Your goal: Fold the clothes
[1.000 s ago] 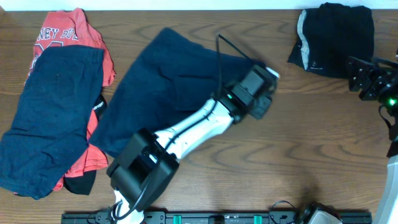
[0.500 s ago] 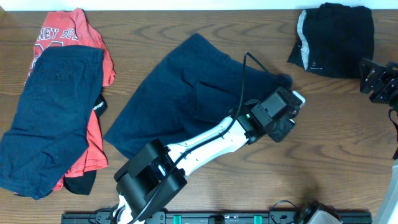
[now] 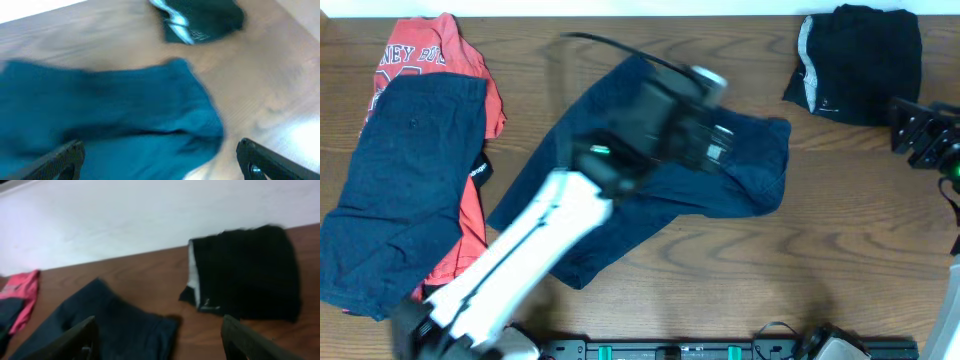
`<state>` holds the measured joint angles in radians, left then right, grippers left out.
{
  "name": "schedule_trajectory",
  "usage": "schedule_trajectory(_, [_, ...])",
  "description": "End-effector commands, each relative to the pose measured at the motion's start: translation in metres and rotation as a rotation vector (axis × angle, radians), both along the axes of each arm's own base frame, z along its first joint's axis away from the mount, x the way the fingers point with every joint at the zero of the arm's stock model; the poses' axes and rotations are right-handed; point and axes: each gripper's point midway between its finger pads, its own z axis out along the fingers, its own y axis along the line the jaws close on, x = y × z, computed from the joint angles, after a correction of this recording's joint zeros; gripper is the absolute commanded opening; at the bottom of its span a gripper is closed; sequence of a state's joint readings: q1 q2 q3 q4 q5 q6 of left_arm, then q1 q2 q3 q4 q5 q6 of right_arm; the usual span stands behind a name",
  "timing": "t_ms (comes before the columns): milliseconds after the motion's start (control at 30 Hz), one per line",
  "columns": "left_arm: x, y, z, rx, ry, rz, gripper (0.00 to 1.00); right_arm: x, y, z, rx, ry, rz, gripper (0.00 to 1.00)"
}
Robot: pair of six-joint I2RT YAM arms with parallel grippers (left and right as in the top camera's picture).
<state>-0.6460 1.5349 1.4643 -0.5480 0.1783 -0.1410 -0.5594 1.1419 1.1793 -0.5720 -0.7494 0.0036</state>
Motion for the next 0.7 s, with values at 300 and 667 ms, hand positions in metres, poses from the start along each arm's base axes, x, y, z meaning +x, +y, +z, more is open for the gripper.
schedule_trajectory(300, [0.045, 0.178, -0.03, 0.051, 0.215, 0.414, 0.98, 0.022, 0.134, -0.051, -0.108, 0.079, 0.519, 0.93])
schedule_trajectory(667, [0.053, 0.239, -0.04, -0.014, 0.27, 0.551, 0.98, 0.04, 0.27, -0.152, -0.311, 0.211, 0.814, 0.99])
